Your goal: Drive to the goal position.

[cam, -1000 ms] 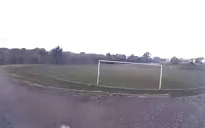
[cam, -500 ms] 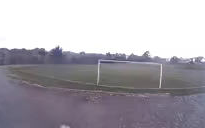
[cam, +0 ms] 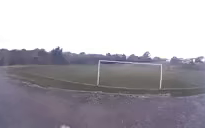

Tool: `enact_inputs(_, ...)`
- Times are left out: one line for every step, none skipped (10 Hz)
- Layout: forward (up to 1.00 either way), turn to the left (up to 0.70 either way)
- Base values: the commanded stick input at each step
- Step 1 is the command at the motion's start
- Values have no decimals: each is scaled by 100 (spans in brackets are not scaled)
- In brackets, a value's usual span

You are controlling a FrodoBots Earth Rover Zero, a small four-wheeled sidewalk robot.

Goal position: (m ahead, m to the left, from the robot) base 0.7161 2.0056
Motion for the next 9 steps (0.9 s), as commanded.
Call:
enact_inputs(0, 0)
enact_inputs(0, 0)
enact_inputs(0, 0)
enact_inputs(0, 0)
enact_inputs(0, 0)
enact_inputs(0, 0)
enact_inputs(0, 0)
enact_inputs(0, 45)
enact_inputs(0, 45)
